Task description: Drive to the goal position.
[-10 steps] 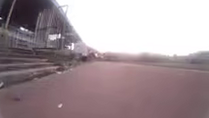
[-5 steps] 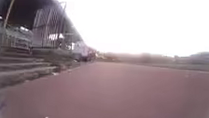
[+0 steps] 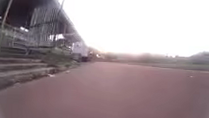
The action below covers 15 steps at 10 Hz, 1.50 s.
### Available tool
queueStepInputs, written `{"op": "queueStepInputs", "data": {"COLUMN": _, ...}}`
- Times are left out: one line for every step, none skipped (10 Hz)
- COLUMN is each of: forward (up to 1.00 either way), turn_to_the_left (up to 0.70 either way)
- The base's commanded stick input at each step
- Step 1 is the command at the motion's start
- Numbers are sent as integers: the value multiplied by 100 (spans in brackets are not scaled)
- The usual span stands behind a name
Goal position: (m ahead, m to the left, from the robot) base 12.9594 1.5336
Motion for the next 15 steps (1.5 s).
{"op": "queueStepInputs", "data": {"forward": 70, "turn_to_the_left": 0}}
{"op": "queueStepInputs", "data": {"forward": 70, "turn_to_the_left": 0}}
{"op": "queueStepInputs", "data": {"forward": 70, "turn_to_the_left": 0}}
{"op": "queueStepInputs", "data": {"forward": 70, "turn_to_the_left": 0}}
{"op": "queueStepInputs", "data": {"forward": 70, "turn_to_the_left": 0}}
{"op": "queueStepInputs", "data": {"forward": 70, "turn_to_the_left": 0}}
{"op": "queueStepInputs", "data": {"forward": 70, "turn_to_the_left": 0}}
{"op": "queueStepInputs", "data": {"forward": 70, "turn_to_the_left": 0}}
{"op": "queueStepInputs", "data": {"forward": 70, "turn_to_the_left": 0}}
{"op": "queueStepInputs", "data": {"forward": 70, "turn_to_the_left": 0}}
{"op": "queueStepInputs", "data": {"forward": 70, "turn_to_the_left": 0}}
{"op": "queueStepInputs", "data": {"forward": 70, "turn_to_the_left": 0}}
{"op": "queueStepInputs", "data": {"forward": 70, "turn_to_the_left": 0}}
{"op": "queueStepInputs", "data": {"forward": 70, "turn_to_the_left": 0}}
{"op": "queueStepInputs", "data": {"forward": 70, "turn_to_the_left": 0}}
